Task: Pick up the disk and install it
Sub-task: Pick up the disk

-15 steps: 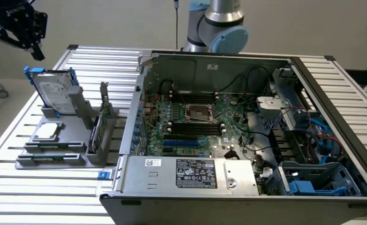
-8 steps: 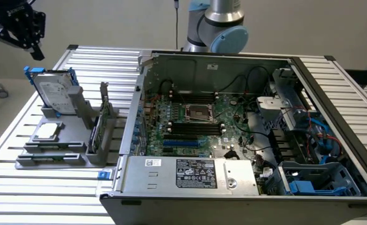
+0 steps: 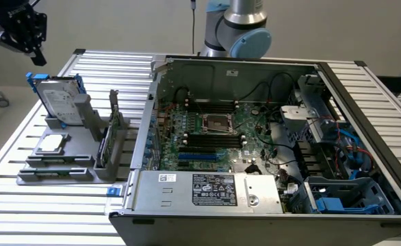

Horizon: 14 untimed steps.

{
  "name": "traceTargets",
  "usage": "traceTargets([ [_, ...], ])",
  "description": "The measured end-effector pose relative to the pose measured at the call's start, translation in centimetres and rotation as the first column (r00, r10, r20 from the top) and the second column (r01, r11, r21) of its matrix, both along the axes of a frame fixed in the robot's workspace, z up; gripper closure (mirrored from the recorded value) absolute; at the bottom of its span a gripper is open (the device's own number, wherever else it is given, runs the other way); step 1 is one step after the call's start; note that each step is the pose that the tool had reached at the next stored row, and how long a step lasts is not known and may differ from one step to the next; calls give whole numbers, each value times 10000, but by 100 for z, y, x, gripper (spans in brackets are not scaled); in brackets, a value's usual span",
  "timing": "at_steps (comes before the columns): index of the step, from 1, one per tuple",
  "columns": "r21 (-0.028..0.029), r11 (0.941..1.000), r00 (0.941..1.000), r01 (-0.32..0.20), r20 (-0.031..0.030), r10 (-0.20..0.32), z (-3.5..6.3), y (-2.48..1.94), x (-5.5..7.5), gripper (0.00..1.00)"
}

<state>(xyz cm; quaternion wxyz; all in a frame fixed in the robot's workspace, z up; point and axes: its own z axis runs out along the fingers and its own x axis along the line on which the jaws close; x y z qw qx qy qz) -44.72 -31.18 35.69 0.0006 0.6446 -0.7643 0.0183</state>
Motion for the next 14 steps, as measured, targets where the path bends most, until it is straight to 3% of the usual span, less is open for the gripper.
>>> traceTargets([
  [7, 7, 9954, 9953, -954, -166, 954, 0, 1, 0, 89],
  [14, 28, 9810, 9805, -1940, -310, 1940, 0, 3, 0, 89],
])
